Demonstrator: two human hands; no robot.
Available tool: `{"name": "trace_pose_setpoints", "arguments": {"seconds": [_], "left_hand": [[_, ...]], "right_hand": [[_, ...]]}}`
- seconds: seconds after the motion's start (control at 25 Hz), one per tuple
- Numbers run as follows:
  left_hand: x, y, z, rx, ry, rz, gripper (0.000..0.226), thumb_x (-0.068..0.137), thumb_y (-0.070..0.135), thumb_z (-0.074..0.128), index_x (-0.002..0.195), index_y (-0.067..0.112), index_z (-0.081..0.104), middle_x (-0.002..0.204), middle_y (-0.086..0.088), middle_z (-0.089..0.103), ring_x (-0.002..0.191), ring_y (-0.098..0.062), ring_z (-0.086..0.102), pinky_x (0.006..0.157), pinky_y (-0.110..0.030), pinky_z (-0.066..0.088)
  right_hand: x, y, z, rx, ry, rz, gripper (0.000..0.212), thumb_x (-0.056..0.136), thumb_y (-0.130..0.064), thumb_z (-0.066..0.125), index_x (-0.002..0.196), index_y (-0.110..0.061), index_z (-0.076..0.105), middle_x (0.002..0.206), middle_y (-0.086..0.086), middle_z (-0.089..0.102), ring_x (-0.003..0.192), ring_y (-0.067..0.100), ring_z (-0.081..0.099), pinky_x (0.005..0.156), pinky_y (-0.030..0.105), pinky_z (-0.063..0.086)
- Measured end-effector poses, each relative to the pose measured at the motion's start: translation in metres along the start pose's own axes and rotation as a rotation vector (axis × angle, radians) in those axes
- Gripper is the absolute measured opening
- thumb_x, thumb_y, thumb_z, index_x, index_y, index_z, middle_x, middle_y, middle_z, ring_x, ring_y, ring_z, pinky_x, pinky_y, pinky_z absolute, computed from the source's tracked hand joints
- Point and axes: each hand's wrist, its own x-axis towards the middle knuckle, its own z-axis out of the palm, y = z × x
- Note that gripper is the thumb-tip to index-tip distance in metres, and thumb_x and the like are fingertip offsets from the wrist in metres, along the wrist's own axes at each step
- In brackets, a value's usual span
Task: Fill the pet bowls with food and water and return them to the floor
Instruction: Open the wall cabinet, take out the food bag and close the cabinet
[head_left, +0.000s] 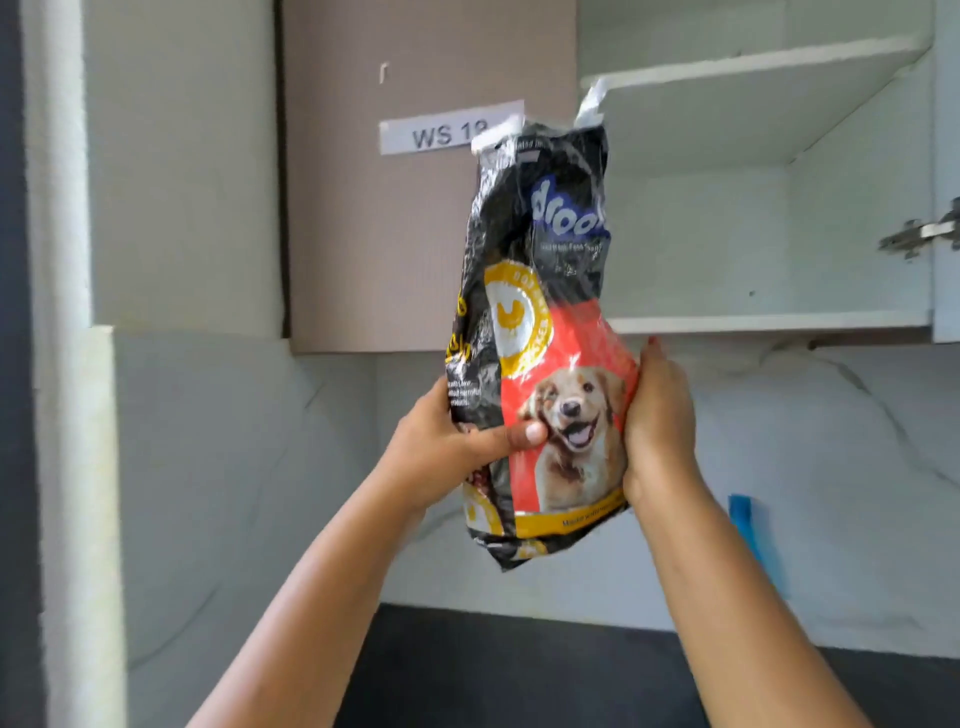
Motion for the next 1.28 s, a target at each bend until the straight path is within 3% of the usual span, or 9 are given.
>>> {"name": "trace_pose_setpoints", "arguments": {"seconds": [0.08,0.24,0.4,0.56,0.68,0.84,0.96,1.12,1.28], "left_hand": [[-0.031,-0.026,-0.023,0.049,0.025,-0.086,0.081,0.04,0.054,0.092,0.112,0.034,0.06,0.107,0.007,0.073,0.1,-0.018,0.07,0.091,-0.045,0.053],[-0.084,-0.066,-0.055,0.194,0.112,-0.224,0.078,0.034,0.062,0.087,0.104,0.04,0.059,0.095,0.015,0.074,0.088,-0.006,0.069,0.086,-0.038,0.056],[-0.125,-0.106,-0.067,0.278,0.192,-0.362,0.078,0.033,0.065,0.085,0.102,0.043,0.057,0.092,0.015,0.073,0.088,-0.009,0.069,0.084,-0.038,0.057],[-0.175,-0.153,-0.058,0.236,0.258,-0.48,0.066,0.046,0.051,0.091,0.101,0.044,0.055,0.096,0.016,0.072,0.093,-0.011,0.068,0.085,-0.034,0.056],[-0.207,-0.182,-0.05,0.227,0.284,-0.556,0.068,0.05,0.044,0.092,0.106,0.044,0.053,0.098,0.019,0.069,0.096,-0.017,0.067,0.083,-0.028,0.054],[-0.235,-0.217,-0.051,0.2,0.32,-0.64,0.077,0.038,0.054,0.089,0.106,0.047,0.055,0.101,0.019,0.071,0.096,-0.01,0.068,0.084,-0.029,0.054],[-0.248,-0.237,-0.056,0.161,0.363,-0.694,0.079,0.038,0.05,0.093,0.105,0.044,0.053,0.102,0.017,0.07,0.094,-0.01,0.069,0.08,-0.026,0.055],[-0.252,-0.269,-0.069,0.169,0.417,-0.738,0.093,0.036,0.053,0.092,0.119,0.035,0.053,0.105,0.014,0.071,0.096,-0.007,0.068,0.088,-0.036,0.056],[-0.245,-0.298,-0.091,0.24,0.451,-0.757,0.082,0.054,0.037,0.092,0.124,0.033,0.05,0.099,0.022,0.065,0.086,0.008,0.059,0.08,-0.014,0.05]], "right_hand": [[-0.032,0.035,0.022,0.016,-0.003,0.163,0.07,0.068,-0.079,0.023,0.089,-0.025,0.062,0.105,-0.002,0.067,0.107,0.029,0.06,0.103,0.055,0.038],[-0.092,0.099,0.056,0.048,-0.068,0.414,0.066,0.071,-0.078,0.03,0.084,-0.023,0.065,0.096,0.002,0.071,0.098,0.029,0.064,0.099,0.055,0.043],[-0.139,0.135,0.065,0.093,-0.126,0.526,0.046,0.096,-0.052,0.036,0.084,-0.016,0.063,0.096,0.008,0.07,0.093,0.026,0.066,0.093,0.044,0.05],[-0.182,0.183,0.061,-0.04,-0.18,0.563,0.045,0.097,-0.052,0.034,0.088,-0.02,0.065,0.102,0.009,0.07,0.097,0.028,0.066,0.095,0.048,0.049],[-0.209,0.214,0.05,-0.136,-0.231,0.603,0.039,0.1,-0.048,0.035,0.08,-0.024,0.059,0.094,0.004,0.067,0.094,0.027,0.065,0.094,0.049,0.049],[-0.235,0.246,0.049,-0.178,-0.318,0.634,0.042,0.103,-0.041,0.034,0.107,-0.011,0.064,0.092,0.0,0.06,0.092,0.021,0.059,0.094,0.043,0.048],[-0.246,0.266,0.06,-0.198,-0.388,0.675,0.04,0.103,-0.042,0.034,0.099,-0.014,0.062,0.098,0.006,0.066,0.093,0.024,0.065,0.086,0.04,0.051],[-0.253,0.285,0.083,-0.178,-0.48,0.76,0.036,0.102,-0.045,0.034,0.097,-0.022,0.062,0.1,0.004,0.069,0.09,0.019,0.066,0.079,0.033,0.051],[-0.255,0.303,0.116,-0.177,-0.641,0.849,0.044,0.098,-0.057,0.032,0.115,-0.028,0.062,0.105,-0.003,0.067,0.094,0.017,0.064,0.076,0.029,0.047]]}}
